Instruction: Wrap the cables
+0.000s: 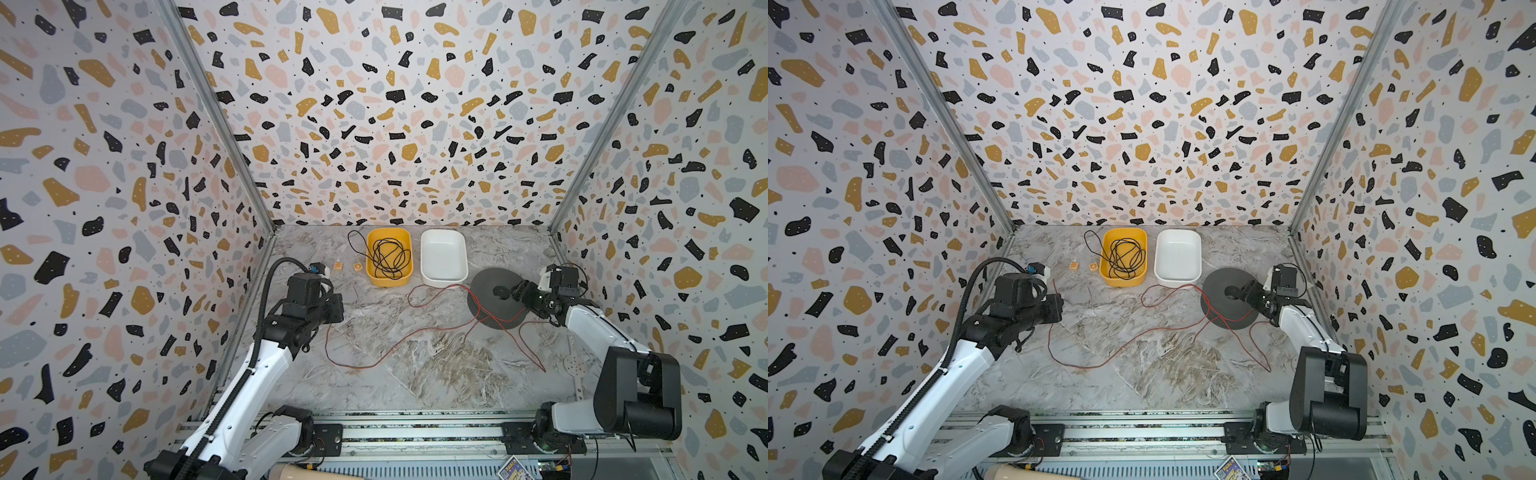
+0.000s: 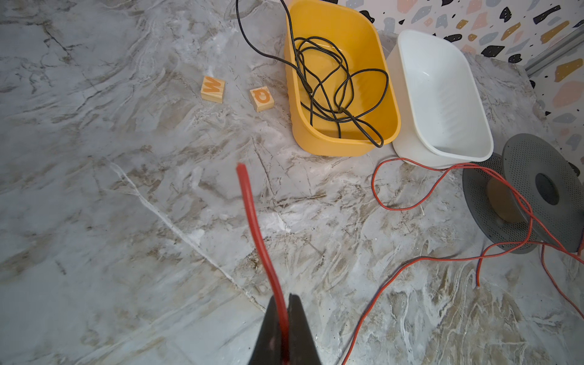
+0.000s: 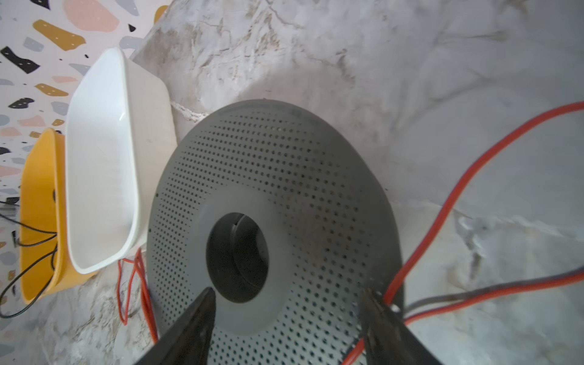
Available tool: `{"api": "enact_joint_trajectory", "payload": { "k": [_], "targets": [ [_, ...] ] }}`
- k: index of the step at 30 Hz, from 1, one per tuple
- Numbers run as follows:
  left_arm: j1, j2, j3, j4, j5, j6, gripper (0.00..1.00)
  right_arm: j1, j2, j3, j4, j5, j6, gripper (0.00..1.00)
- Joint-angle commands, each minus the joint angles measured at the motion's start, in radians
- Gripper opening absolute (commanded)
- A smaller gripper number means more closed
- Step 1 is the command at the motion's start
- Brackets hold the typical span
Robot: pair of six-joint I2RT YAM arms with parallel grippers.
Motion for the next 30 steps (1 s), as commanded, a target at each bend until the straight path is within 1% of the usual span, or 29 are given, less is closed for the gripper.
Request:
{"api": "enact_joint_trajectory", "payload": {
  "k": [1, 5, 7, 9, 11, 12, 13, 16, 18, 19, 20, 21, 25, 27, 30],
  "targets": [
    [-0.007, -0.015, 0.012, 0.01, 0.009, -0.002, 0.0, -0.027, -0.065, -0.03, -0.066, 0.044, -0.013, 0.72],
    [-0.007, -0.012, 0.027, 0.01, 0.005, -0.001, 0.0, -0.05, -0.106, -0.06, -0.072, 0.049, -0.021, 0.72],
    [-0.008, -0.008, 0.032, 0.01, 0.006, -0.001, 0.0, -0.061, -0.103, -0.074, -0.064, 0.037, -0.026, 0.73],
    [-0.008, -0.005, 0.039, 0.007, 0.006, -0.001, 0.0, -0.084, -0.086, -0.1, -0.025, -0.031, -0.03, 0.73],
    [-0.009, -0.002, 0.045, 0.002, 0.006, 0.0, 0.0, -0.109, -0.063, -0.115, 0.026, -0.131, -0.038, 0.72],
    [-0.008, -0.001, 0.049, 0.0, 0.005, 0.002, 0.0, -0.119, -0.055, -0.113, 0.037, -0.169, -0.039, 0.71],
    [-0.009, -0.001, 0.05, -0.002, 0.004, 0.002, 0.0, -0.126, -0.053, -0.105, 0.037, -0.178, -0.041, 0.68],
    [-0.009, -0.002, 0.054, -0.016, -0.004, 0.006, 0.0, -0.127, -0.084, -0.069, 0.004, -0.124, -0.038, 0.64],
    [-0.011, -0.006, 0.051, -0.022, -0.006, 0.006, 0.0, -0.126, -0.119, -0.043, -0.047, -0.071, -0.009, 0.64],
    [-0.011, -0.008, 0.047, -0.02, -0.006, 0.004, 0.0, -0.126, -0.132, -0.034, -0.066, -0.069, 0.021, 0.64],
    [-0.011, -0.011, 0.037, -0.009, -0.006, -0.001, 0.0, -0.124, -0.148, -0.026, -0.074, -0.091, 0.031, 0.64],
    [-0.013, -0.011, 0.03, 0.001, -0.006, -0.008, 0.0, -0.117, -0.167, -0.015, -0.087, -0.084, 0.042, 0.65],
    [-0.019, 0.008, 0.032, -0.004, -0.001, -0.01, 0.0, -0.113, -0.23, 0.007, -0.081, -0.002, 0.07, 0.66],
    [-0.023, 0.007, 0.03, -0.004, -0.001, -0.01, 0.0, -0.114, -0.214, 0.033, -0.054, -0.006, 0.056, 0.66],
    [-0.026, -0.001, 0.028, 0.0, 0.01, -0.007, 0.0, -0.116, -0.13, 0.092, -0.025, -0.038, 0.02, 0.66]
  ]
}}
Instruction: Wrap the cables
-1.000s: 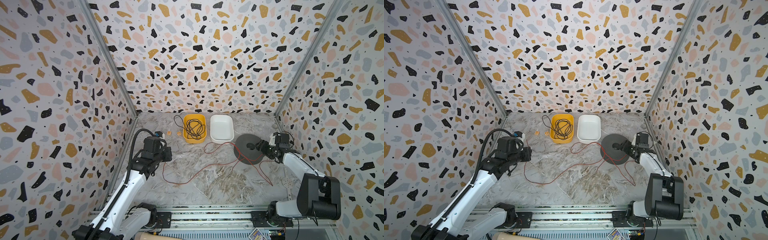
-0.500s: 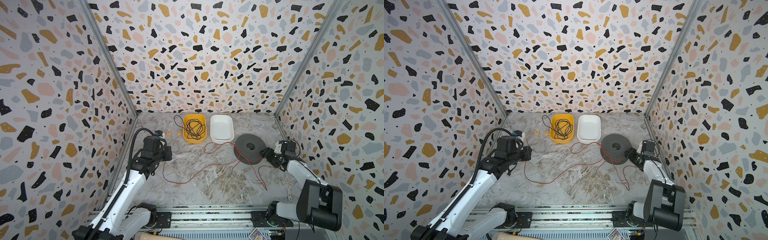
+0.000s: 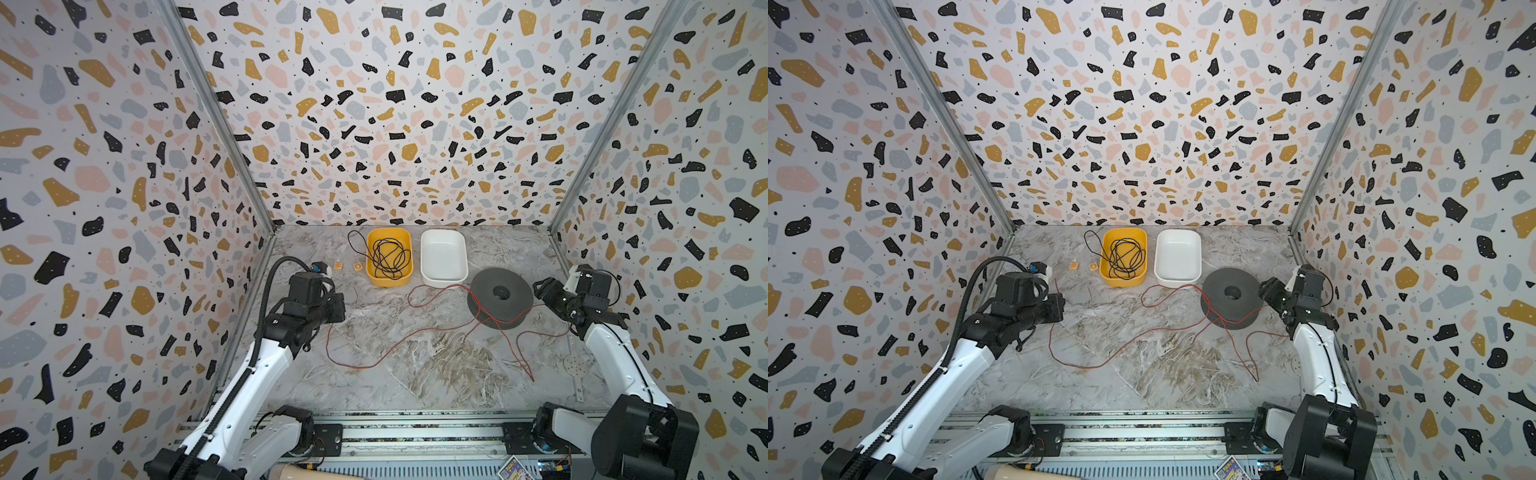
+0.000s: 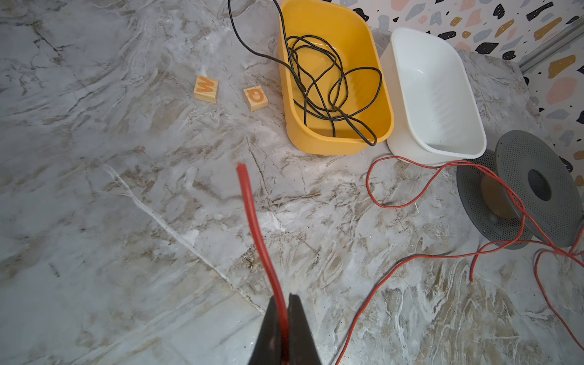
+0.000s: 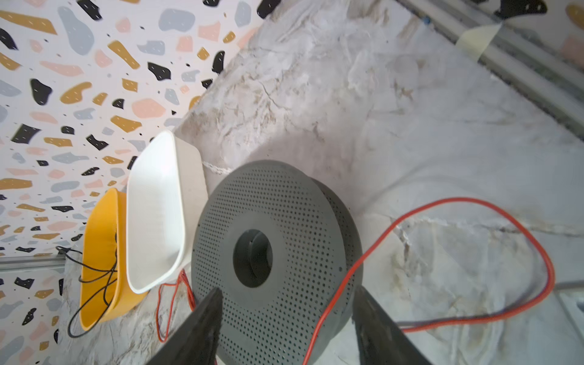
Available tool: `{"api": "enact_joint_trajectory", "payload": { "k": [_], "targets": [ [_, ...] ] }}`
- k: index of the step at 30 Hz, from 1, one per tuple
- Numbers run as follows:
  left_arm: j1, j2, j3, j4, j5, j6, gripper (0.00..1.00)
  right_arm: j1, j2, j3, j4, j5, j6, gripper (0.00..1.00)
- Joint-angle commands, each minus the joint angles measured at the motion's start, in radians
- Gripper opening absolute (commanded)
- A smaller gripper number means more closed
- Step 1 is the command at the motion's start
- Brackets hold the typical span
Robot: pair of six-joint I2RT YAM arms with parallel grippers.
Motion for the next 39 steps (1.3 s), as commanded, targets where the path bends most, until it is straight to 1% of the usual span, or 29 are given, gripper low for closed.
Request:
{"api": "enact_joint_trajectory", "payload": {
  "k": [1, 4, 6, 11, 13, 15, 18, 21, 24, 28, 31, 35, 37, 39],
  "targets": [
    [-0.006, -0.009, 0.013, 0.006, 0.016, 0.002, 0.0, -0.002, 0.087, 0.07, 0.037, -0.019, -0.035, 0.66],
    [-0.007, -0.013, 0.018, -0.017, 0.032, 0.014, 0.0, -0.011, 0.183, 0.099, 0.094, -0.082, -0.079, 0.65],
    [-0.008, -0.019, 0.021, -0.036, 0.037, 0.024, 0.0, -0.012, 0.238, 0.109, 0.119, -0.082, -0.095, 0.62],
    [-0.008, -0.031, 0.015, -0.061, 0.076, 0.031, 0.0, -0.016, 0.276, 0.033, 0.282, -0.072, -0.106, 0.57],
    [-0.008, -0.031, 0.003, -0.056, 0.089, 0.028, 0.0, -0.02, 0.305, 0.034, 0.31, -0.097, -0.107, 0.55],
    [-0.008, -0.031, -0.004, -0.053, 0.075, 0.022, 0.0, -0.02, 0.338, 0.031, 0.342, -0.099, -0.105, 0.52],
    [-0.01, -0.037, 0.003, -0.064, 0.047, 0.027, 0.0, -0.021, 0.383, 0.02, 0.374, -0.133, -0.117, 0.52],
    [-0.01, -0.045, 0.005, -0.064, 0.043, 0.023, 0.0, -0.021, 0.411, -0.017, 0.425, -0.162, -0.115, 0.53],
    [-0.011, -0.048, 0.006, -0.064, 0.052, 0.02, 0.0, -0.021, 0.417, -0.061, 0.49, -0.24, -0.091, 0.53],
    [-0.013, -0.05, 0.015, -0.083, 0.017, 0.03, 0.0, -0.028, 0.409, -0.112, 0.579, -0.331, -0.059, 0.52],
    [-0.015, -0.059, 0.011, -0.079, 0.015, 0.033, 0.0, -0.049, 0.426, -0.157, 0.689, -0.428, 0.0, 0.52],
    [-0.016, -0.056, 0.0, -0.07, 0.03, 0.026, 0.0, -0.075, 0.493, -0.173, 0.791, -0.556, 0.065, 0.46],
    [-0.018, -0.055, -0.003, -0.069, 0.02, 0.025, 0.0, -0.076, 0.508, -0.172, 0.799, -0.576, 0.072, 0.45],
    [-0.024, -0.056, -0.003, -0.067, -0.006, 0.023, 0.0, -0.076, 0.506, -0.178, 0.799, -0.568, 0.074, 0.42]
  ]
}}
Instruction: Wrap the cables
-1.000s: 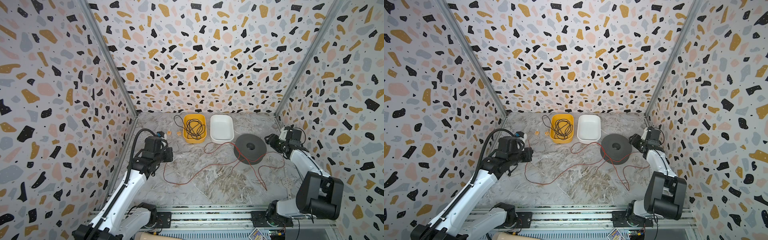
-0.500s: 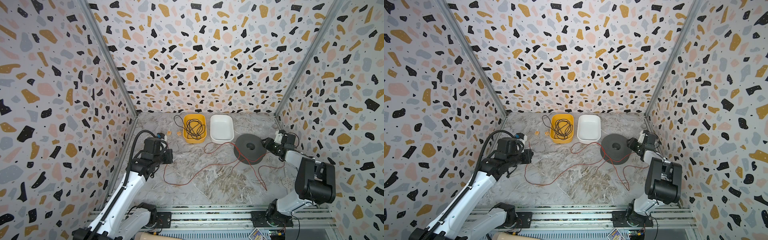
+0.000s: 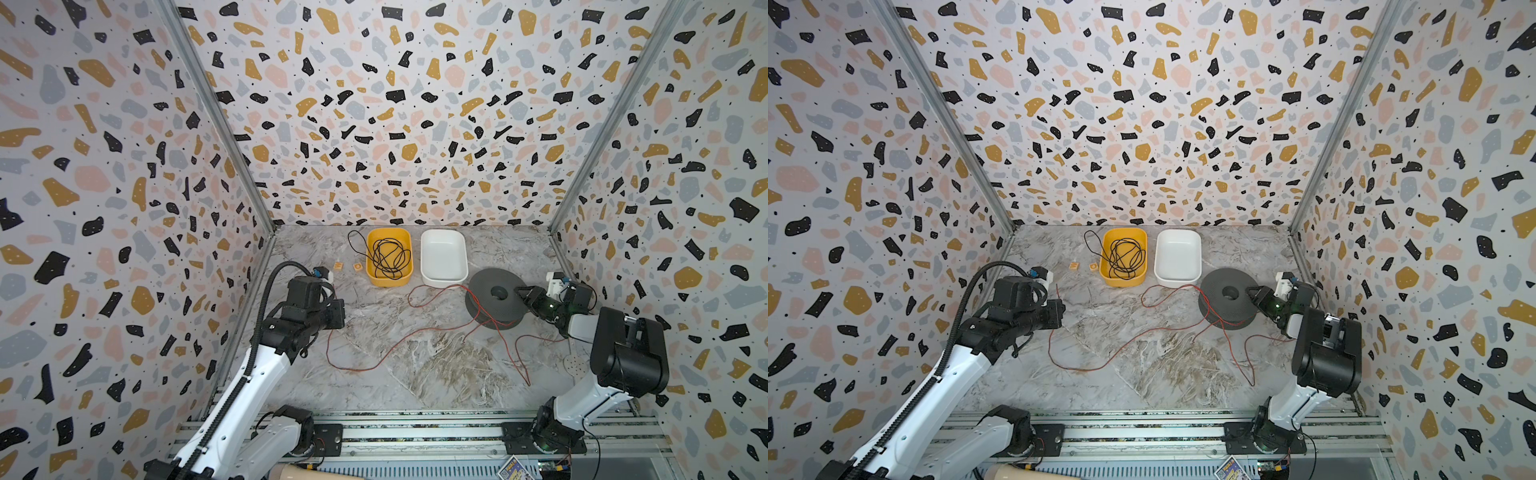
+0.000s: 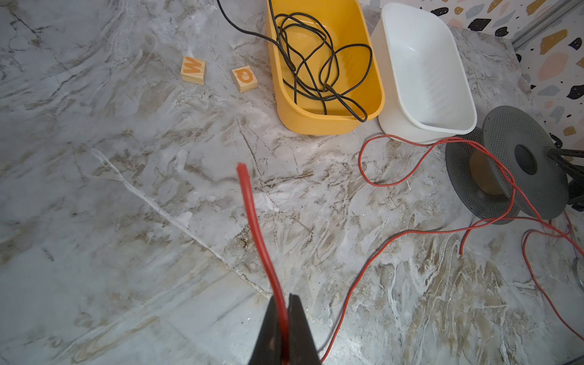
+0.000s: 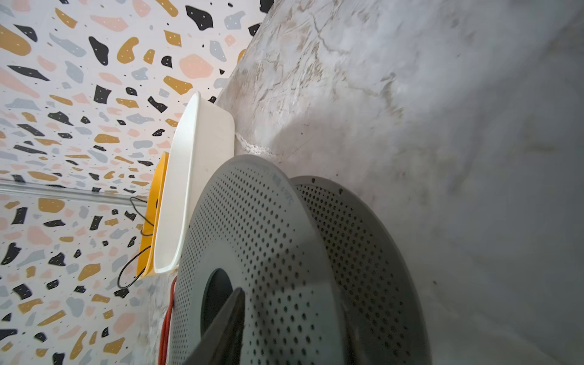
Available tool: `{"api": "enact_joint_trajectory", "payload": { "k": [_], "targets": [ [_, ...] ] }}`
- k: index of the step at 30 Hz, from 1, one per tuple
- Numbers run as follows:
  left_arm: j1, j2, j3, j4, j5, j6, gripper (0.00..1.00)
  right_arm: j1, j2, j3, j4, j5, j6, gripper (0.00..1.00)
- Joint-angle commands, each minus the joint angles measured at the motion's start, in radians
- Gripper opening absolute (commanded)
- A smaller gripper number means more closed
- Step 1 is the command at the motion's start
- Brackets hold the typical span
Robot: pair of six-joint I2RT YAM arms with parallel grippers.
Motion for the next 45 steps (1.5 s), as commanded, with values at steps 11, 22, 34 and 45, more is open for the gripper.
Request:
{"api": "enact_joint_trajectory", "payload": {
  "k": [11, 22, 34, 45],
  "targets": [
    [-0.011, -0.01, -0.035, 0.041, 0.041, -0.008, 0.0, -0.001, -0.154, 0.015, -0.077, 0.01, 0.001, 0.04],
    [-0.01, -0.012, -0.042, 0.076, 0.087, 0.003, 0.0, 0.102, -0.389, 0.22, -0.434, 0.257, -0.115, 0.0],
    [-0.011, -0.011, -0.015, 0.095, 0.1, -0.019, 0.0, 0.401, -0.583, 0.436, -0.718, 0.536, -0.212, 0.0],
    [-0.01, -0.013, -0.029, 0.088, 0.094, -0.031, 0.0, 0.967, -0.552, 0.512, -0.758, 0.979, -0.138, 0.0]
  ]
}}
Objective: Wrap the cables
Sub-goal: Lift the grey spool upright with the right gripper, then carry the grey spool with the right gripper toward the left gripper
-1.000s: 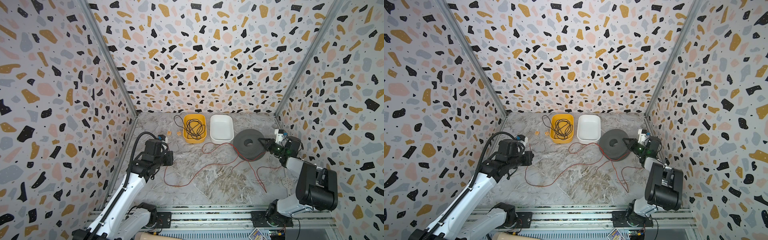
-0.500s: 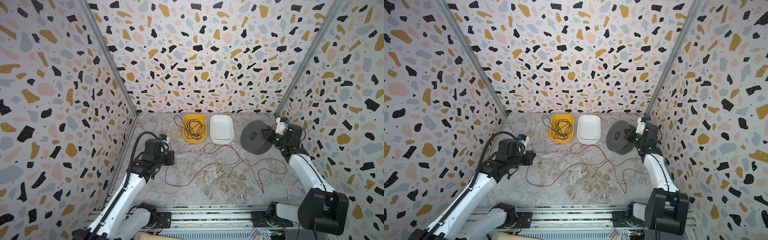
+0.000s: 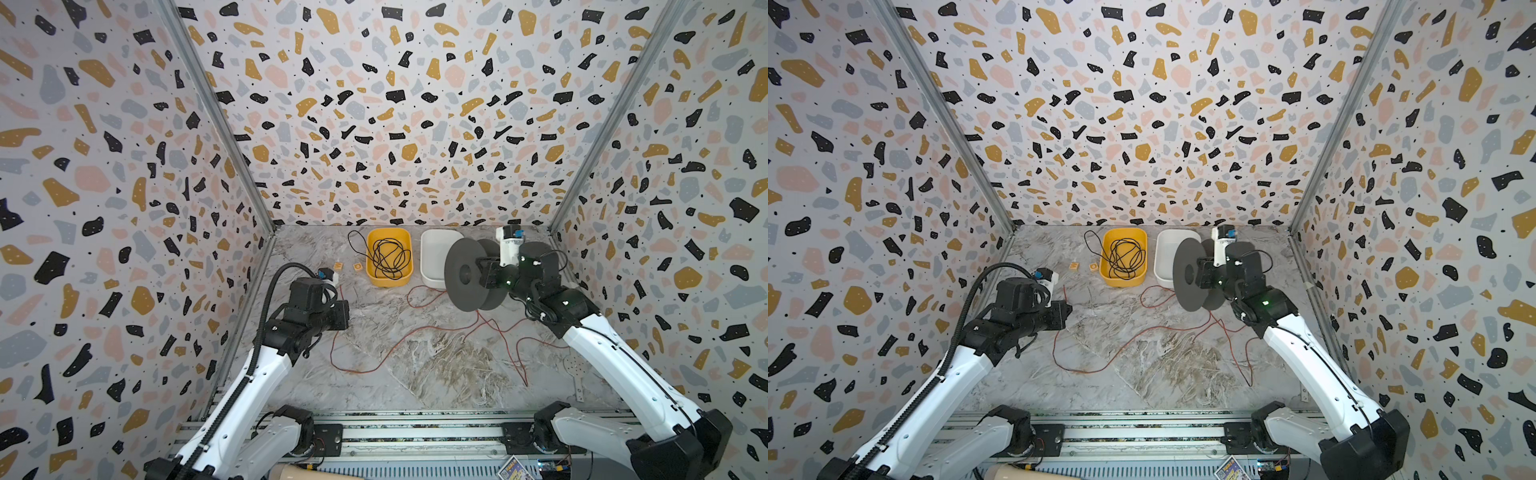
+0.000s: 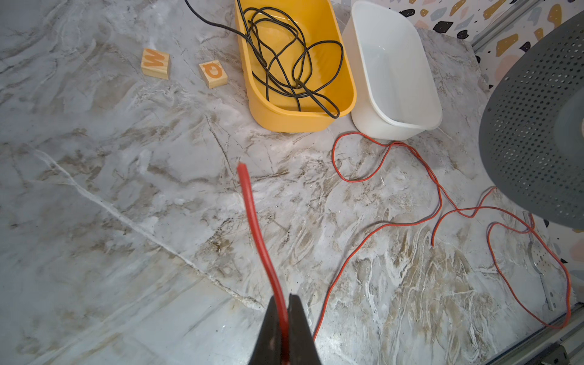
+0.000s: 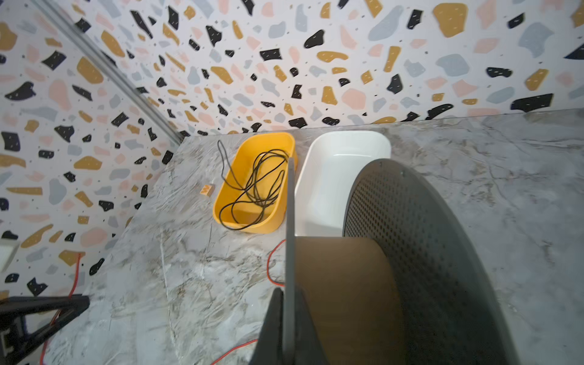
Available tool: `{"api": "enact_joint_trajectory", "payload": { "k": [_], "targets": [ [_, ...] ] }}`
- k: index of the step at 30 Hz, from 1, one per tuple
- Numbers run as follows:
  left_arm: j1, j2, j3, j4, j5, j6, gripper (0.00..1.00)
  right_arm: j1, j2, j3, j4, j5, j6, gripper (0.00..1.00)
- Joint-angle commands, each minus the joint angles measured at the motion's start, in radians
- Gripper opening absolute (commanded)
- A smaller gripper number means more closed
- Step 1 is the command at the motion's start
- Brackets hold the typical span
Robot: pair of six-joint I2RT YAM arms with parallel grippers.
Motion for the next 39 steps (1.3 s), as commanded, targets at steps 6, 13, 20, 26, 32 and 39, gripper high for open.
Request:
{"api": "enact_joint_trajectory", "payload": {
  "k": [6, 13, 20, 26, 32, 39],
  "targets": [
    [-0.002, -0.017, 0.002, 0.017, -0.005, -0.015, 0.0, 0.375, 0.159, 0.095, 0.112, 0.482, 0.092, 0.0],
    [-0.002, -0.021, 0.006, 0.001, -0.008, -0.025, 0.0, 0.524, 0.412, 0.237, 0.15, 0.621, 0.108, 0.0],
    [-0.003, -0.031, 0.012, -0.025, -0.008, -0.037, 0.0, 0.548, 0.59, 0.336, 0.2, 0.682, 0.125, 0.0],
    [-0.001, -0.034, 0.022, -0.041, -0.018, -0.041, 0.0, 0.556, 0.712, 0.427, 0.2, 0.692, 0.158, 0.0],
    [-0.001, -0.032, 0.031, -0.051, -0.022, -0.037, 0.0, 0.556, 0.768, 0.427, 0.234, 0.747, 0.155, 0.0],
    [-0.002, -0.031, 0.034, -0.05, -0.005, -0.04, 0.0, 0.557, 0.768, 0.406, 0.249, 0.689, 0.152, 0.18]
  ]
}}
